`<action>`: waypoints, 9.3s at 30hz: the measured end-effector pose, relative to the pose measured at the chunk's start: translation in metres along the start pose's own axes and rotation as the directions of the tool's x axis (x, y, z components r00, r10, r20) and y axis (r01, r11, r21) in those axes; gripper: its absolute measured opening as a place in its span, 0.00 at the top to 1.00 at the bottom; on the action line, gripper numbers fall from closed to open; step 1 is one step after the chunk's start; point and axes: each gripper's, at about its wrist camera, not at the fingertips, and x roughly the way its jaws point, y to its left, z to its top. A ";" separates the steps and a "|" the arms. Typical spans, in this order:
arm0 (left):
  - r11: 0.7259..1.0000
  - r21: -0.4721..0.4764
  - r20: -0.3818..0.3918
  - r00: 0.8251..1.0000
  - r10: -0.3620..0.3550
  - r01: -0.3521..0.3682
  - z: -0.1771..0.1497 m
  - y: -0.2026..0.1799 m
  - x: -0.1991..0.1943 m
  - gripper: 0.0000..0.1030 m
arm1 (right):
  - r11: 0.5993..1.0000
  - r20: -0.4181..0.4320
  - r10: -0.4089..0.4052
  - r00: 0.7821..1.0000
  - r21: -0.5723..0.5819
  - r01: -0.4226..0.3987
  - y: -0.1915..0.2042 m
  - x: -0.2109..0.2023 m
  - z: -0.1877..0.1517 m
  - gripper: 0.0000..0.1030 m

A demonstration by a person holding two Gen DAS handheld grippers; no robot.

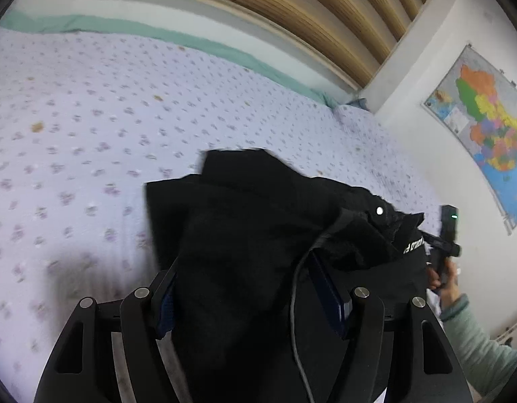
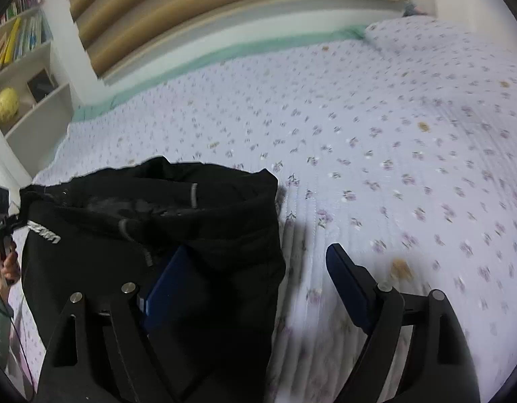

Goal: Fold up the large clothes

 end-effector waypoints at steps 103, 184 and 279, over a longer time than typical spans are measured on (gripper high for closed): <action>0.956 0.020 -0.147 0.945 0.293 -0.293 0.012 -0.129 0.146 0.47 | 0.987 -0.050 -0.106 0.993 -0.126 0.099 0.178 0.102 -0.018 0.13; 0.911 -0.408 0.057 0.998 -0.037 0.057 -0.051 0.052 0.039 0.56 | 0.934 -0.079 0.306 0.949 0.217 -0.283 0.033 0.031 -0.065 0.34; 0.737 -0.088 0.397 0.655 0.643 -0.670 -0.240 -0.254 -0.212 0.33 | 0.973 0.188 -0.210 0.959 -0.050 0.223 0.362 -0.241 -0.254 0.10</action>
